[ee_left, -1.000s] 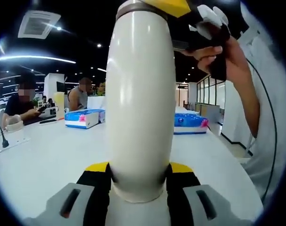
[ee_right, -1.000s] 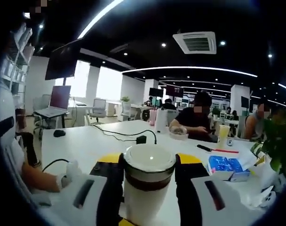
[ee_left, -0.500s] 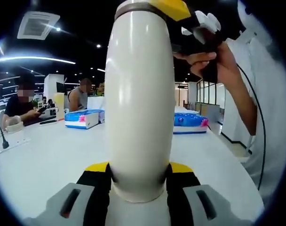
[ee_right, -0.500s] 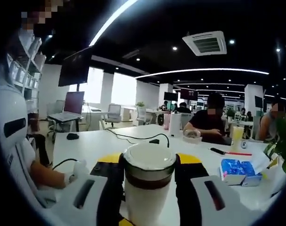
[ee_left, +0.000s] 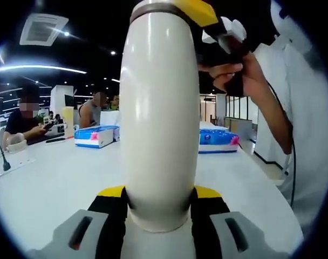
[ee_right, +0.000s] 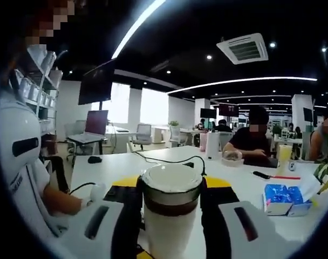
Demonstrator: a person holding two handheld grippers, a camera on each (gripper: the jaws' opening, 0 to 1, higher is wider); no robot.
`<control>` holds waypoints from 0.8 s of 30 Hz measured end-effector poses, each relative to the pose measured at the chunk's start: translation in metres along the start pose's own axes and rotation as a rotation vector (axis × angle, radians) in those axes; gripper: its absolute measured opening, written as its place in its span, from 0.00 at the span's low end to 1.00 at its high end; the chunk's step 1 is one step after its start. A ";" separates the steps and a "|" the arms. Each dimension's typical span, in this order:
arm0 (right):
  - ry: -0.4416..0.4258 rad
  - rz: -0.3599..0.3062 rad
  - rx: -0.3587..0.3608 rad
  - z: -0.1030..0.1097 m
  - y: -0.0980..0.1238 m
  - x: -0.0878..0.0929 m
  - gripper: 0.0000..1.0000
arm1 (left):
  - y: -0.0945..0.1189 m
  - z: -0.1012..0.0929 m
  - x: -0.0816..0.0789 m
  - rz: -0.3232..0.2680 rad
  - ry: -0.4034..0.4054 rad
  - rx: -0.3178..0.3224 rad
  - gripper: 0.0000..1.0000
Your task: Grasp the water cup twist off the cup lid place the cup lid on the table
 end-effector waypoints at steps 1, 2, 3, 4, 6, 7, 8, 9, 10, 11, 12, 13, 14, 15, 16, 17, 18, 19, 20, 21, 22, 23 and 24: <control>-0.004 -0.002 -0.009 -0.001 0.000 0.000 0.44 | 0.000 0.000 0.000 0.000 0.000 0.000 0.48; -0.010 -0.004 -0.015 -0.001 0.000 0.000 0.44 | 0.000 0.000 0.000 0.000 0.000 0.000 0.48; -0.012 -0.006 -0.018 -0.001 0.000 0.000 0.44 | 0.000 0.000 0.000 0.000 0.001 -0.001 0.48; -0.016 -0.011 -0.020 -0.001 0.000 0.001 0.44 | 0.000 0.000 0.000 0.000 0.001 -0.001 0.48; -0.017 -0.020 -0.024 -0.001 0.000 0.001 0.44 | 0.000 0.000 0.000 0.000 0.001 -0.001 0.48; -0.015 -0.025 -0.026 0.000 0.000 0.001 0.44 | 0.000 0.000 0.000 0.000 0.001 -0.001 0.48; -0.010 -0.028 -0.030 0.000 0.000 0.001 0.44 | 0.000 0.000 0.000 0.000 0.000 -0.001 0.48; -0.008 -0.030 -0.032 0.000 0.000 0.001 0.44 | 0.000 0.000 0.000 0.000 -0.001 -0.001 0.48; -0.006 -0.032 -0.034 0.000 0.000 0.001 0.44 | 0.000 0.000 0.000 0.000 -0.001 -0.001 0.48; -0.004 -0.033 -0.037 0.000 0.000 0.001 0.44 | 0.000 0.000 0.000 0.000 -0.001 0.000 0.48; -0.002 -0.034 -0.040 0.000 0.000 0.001 0.44 | 0.000 0.000 0.000 0.000 -0.001 0.000 0.48; 0.001 -0.033 -0.044 0.000 0.000 0.001 0.44 | 0.000 0.000 0.000 0.000 -0.001 0.000 0.48; 0.003 -0.032 -0.048 0.000 0.000 0.001 0.44 | 0.000 0.000 0.000 0.000 -0.002 0.000 0.48; 0.007 -0.031 -0.055 0.000 0.000 0.001 0.44 | 0.000 0.000 0.000 0.000 -0.002 0.000 0.48; 0.013 -0.031 -0.062 0.000 -0.001 0.001 0.44 | 0.001 0.000 0.001 0.000 -0.003 0.000 0.48; 0.015 -0.031 -0.065 0.000 -0.001 0.001 0.44 | 0.001 0.000 0.001 0.000 -0.003 0.000 0.48; 0.014 -0.032 -0.072 0.000 0.000 0.001 0.44 | 0.001 0.000 0.001 -0.001 -0.005 -0.001 0.48; 0.013 -0.035 -0.080 -0.001 0.000 0.001 0.44 | 0.000 0.000 0.001 -0.001 -0.004 -0.001 0.48; 0.009 -0.040 -0.092 -0.001 0.000 0.001 0.44 | 0.000 0.000 0.001 -0.001 -0.005 -0.001 0.48; 0.006 -0.043 -0.099 -0.002 0.000 0.001 0.44 | 0.000 0.000 0.001 -0.001 -0.005 -0.001 0.48; 0.005 -0.047 -0.111 -0.002 0.000 0.001 0.44 | 0.000 0.000 0.000 -0.001 -0.006 -0.001 0.48; 0.003 -0.050 -0.119 -0.002 0.000 0.001 0.44 | 0.000 0.000 0.000 -0.001 -0.006 -0.001 0.48; 0.002 -0.051 -0.122 -0.003 0.000 0.001 0.44 | 0.000 0.000 0.000 -0.001 -0.007 -0.001 0.48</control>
Point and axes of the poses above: the point that each gripper's makers call its tool centre point, and the gripper's own axes: y roughly backward along the fingers, z roughly to its left, x roughly out of its underside, the point moved 4 cm from there along y, roughly backward along the fingers, and after that the axes turned 4 degrees about -x, right-handed, at the moved point
